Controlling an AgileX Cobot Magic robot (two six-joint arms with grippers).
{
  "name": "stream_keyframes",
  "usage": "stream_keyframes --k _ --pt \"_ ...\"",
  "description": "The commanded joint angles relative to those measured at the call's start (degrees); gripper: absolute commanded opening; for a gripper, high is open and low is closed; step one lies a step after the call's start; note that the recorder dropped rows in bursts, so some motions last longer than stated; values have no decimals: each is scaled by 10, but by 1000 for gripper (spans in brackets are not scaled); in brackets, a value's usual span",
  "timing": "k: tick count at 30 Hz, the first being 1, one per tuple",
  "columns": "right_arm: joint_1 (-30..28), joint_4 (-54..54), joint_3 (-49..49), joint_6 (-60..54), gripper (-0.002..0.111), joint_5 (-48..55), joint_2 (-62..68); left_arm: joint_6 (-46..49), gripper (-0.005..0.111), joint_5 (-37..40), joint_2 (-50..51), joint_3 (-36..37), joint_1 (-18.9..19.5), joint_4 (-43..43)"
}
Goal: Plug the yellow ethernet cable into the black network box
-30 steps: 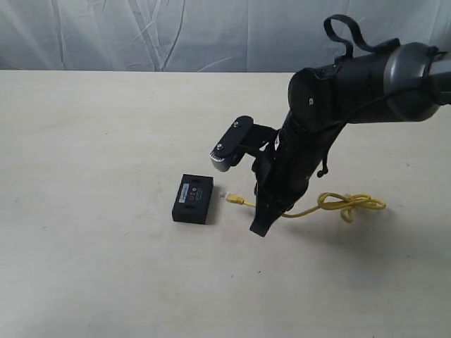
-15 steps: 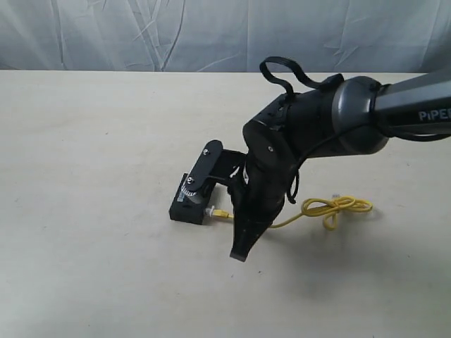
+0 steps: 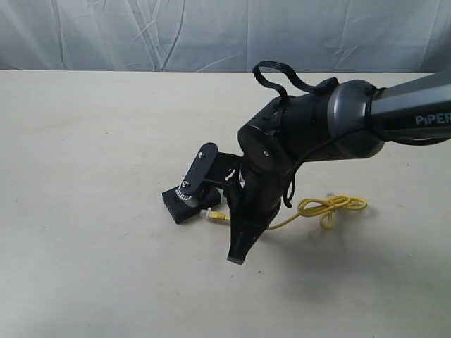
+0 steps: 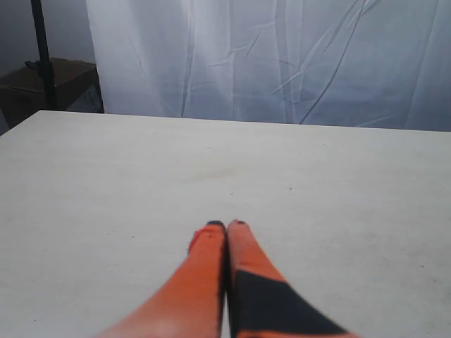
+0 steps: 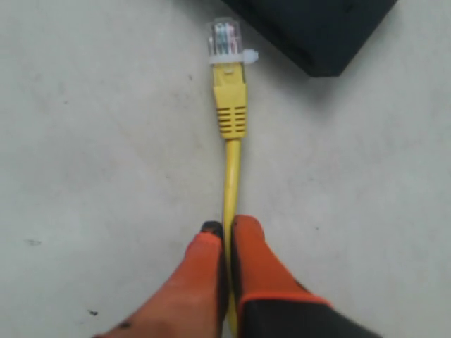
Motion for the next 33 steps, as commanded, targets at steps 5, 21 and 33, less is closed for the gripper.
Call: stream_keyframes --k 5,21,33 --pt "0 -17 1 17 -1 -10 -1 -1 0 -4 -3 3 1 0" --pt "0 -4 1 17 -1 -21 11 -1 0 -4 -3 3 1 0" --pt "0 -29 1 73 -1 -35 15 -1 0 -4 -3 3 1 0"
